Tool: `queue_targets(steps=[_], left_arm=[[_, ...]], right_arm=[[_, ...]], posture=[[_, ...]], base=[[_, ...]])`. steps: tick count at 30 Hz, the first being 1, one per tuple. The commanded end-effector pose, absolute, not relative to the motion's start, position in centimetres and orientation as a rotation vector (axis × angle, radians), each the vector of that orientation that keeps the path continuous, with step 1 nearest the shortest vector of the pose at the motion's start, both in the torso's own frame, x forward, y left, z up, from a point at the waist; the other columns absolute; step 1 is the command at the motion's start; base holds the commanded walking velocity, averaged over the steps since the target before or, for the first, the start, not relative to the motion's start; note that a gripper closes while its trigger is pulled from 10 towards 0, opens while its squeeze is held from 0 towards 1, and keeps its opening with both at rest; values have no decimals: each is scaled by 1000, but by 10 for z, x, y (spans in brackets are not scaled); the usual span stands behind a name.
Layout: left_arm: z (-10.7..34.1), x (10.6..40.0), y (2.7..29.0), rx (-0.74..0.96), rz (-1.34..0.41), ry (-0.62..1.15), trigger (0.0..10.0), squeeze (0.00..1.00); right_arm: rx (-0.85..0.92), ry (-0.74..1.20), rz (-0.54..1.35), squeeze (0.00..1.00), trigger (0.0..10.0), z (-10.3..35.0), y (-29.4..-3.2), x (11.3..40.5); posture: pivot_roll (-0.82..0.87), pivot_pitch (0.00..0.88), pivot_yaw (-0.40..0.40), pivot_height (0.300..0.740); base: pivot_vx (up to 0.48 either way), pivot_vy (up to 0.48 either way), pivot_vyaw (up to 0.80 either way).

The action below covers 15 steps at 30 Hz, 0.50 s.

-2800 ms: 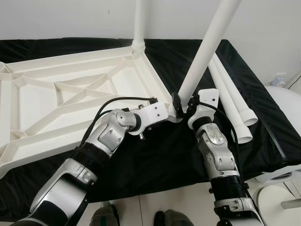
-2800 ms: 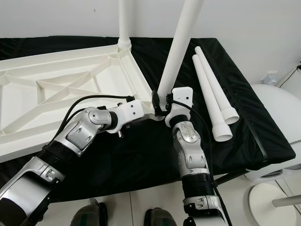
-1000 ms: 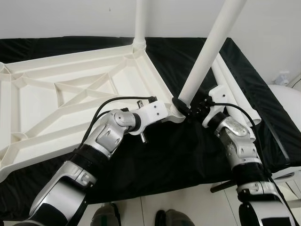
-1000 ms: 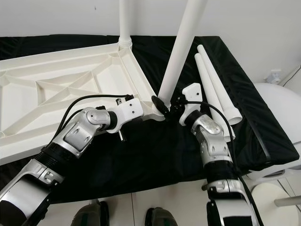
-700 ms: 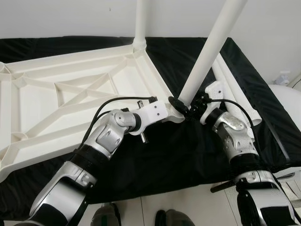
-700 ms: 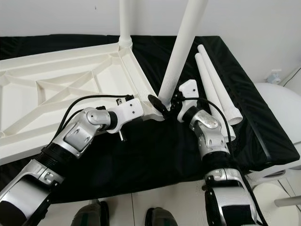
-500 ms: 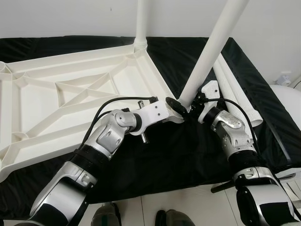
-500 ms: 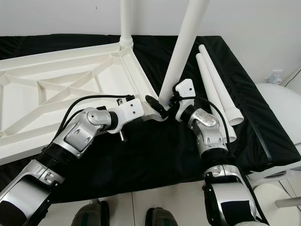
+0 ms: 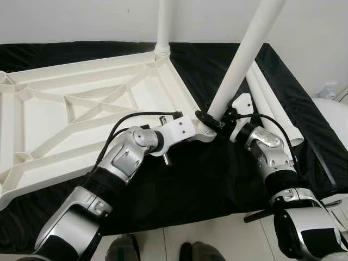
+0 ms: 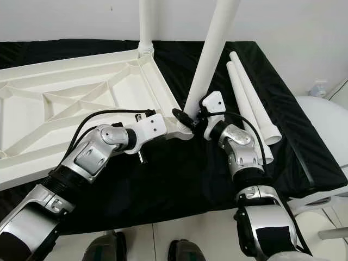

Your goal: Building children table

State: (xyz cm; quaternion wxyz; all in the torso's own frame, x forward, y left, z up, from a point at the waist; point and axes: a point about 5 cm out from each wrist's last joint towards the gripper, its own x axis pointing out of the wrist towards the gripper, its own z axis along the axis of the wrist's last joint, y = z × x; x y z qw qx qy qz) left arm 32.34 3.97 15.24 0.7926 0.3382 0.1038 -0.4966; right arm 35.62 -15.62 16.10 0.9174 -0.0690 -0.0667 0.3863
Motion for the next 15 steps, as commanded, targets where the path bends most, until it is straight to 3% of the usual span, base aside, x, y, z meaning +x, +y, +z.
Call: queue_targets(steps=[1, 3, 4, 15], left_arm=[[148, 320, 37, 734, -1064, 227, 10000, 0], [148, 320, 37, 734, -1064, 227, 10000, 0], [148, 320, 38, 734, -1064, 227, 10000, 0], [148, 320, 38, 732, -1058, 228, 10000, 0]], right_arm=[[-163, -130, 781, 0, 8863, 161, -162, 358], [-163, -130, 781, 0, 8863, 161, -162, 358], [-162, -127, 775, 0, 10000, 161, -162, 358], [-73, -164, 689, 0, 10000, 161, -155, 355]], posture=[[9, 81, -26, 740], [9, 81, -26, 740], [8, 83, -25, 740], [10, 85, -31, 740]], base=[[0, 0, 0], [0, 0, 0], [0, 0, 0], [0, 0, 0]])
